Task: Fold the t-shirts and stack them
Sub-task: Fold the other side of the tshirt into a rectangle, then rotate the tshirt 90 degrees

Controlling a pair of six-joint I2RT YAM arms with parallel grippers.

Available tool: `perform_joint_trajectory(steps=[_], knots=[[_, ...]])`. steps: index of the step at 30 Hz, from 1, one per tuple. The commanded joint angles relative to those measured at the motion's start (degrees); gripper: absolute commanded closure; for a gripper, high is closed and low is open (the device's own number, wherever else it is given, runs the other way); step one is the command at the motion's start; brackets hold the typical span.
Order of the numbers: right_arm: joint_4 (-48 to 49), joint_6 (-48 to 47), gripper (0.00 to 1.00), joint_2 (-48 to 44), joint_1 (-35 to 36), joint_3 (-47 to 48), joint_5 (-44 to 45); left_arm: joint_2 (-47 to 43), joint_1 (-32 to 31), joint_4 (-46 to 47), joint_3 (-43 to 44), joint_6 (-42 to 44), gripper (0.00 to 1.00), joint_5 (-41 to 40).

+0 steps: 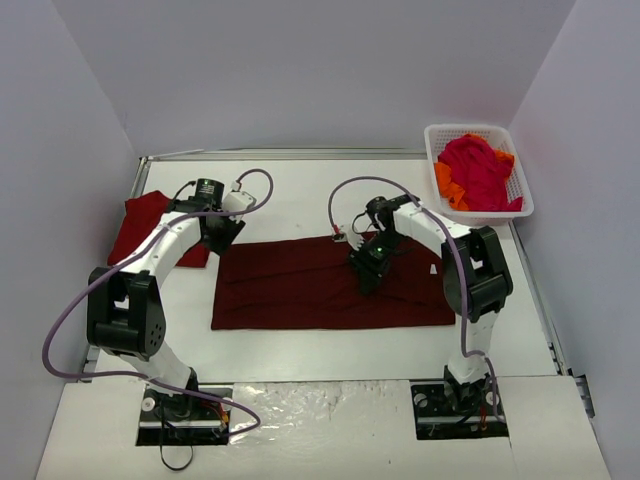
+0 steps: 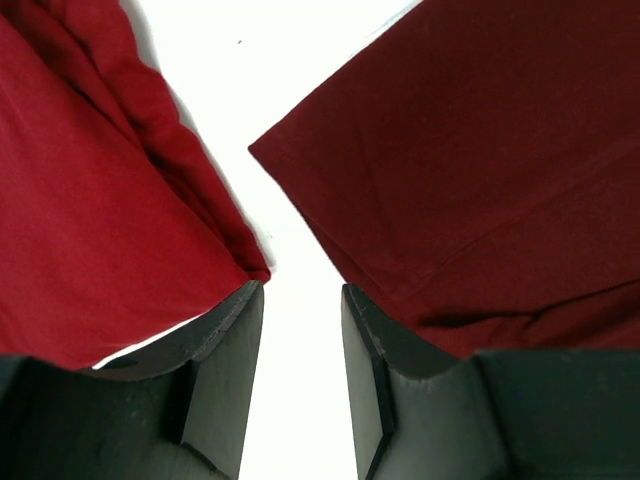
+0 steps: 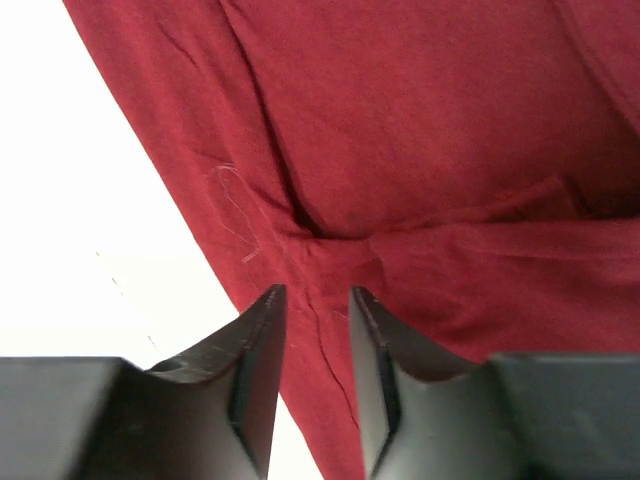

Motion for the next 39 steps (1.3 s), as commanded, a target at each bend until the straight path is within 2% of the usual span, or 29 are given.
perform_joint_trajectory(steps=[1, 2, 3, 5, 10, 11, 16, 21, 39], knots=[[-3.64, -0.09, 0.74, -3.81, -1.18, 2.42, 1.75, -2.73, 0.26, -0.11, -0.03, -0.76, 0.65, 3.26], [-3.64, 0.09, 0.83, -4.25, -1.62, 2.60, 2.28, -2.90, 0.09, -0.37, -0.03, -0.32, 0.66, 4.14], [-3.64, 0.26, 0.89, -4.95, -2.58, 2.86, 2.81, -3.08, -0.09, -1.07, 0.15, 0.38, 0.67, 7.11], [-3.64, 0.53, 0.98, -5.74, -3.82, 2.95, 4.48, -3.43, -0.70, -2.22, -0.03, 1.87, 0.78, 8.89], [-2.76, 2.63, 1.00, -6.71, -9.08, 2.25, 7.73, -2.47, -1.93, -1.79, -1.70, 3.72, 0.90, 10.74], [-2.67, 2.73, 1.00, -6.98, -9.79, 1.99, 8.78, -1.77, -2.11, -1.44, -2.31, 3.99, 0.97, 10.83], [-0.22, 6.15, 1.00, -8.91, -12.52, -0.38, 13.35, 0.78, -2.37, -0.99, -2.05, 4.78, 0.98, 11.88], [1.81, 8.09, 1.00, -8.30, -13.49, -2.76, 16.61, 5.00, -2.37, -1.34, -0.47, 5.31, 0.98, 9.52], [5.77, 8.71, 1.00, -0.83, -18.41, -3.11, 19.87, 11.60, -2.37, -3.01, 1.55, 7.41, 0.98, 8.02]])
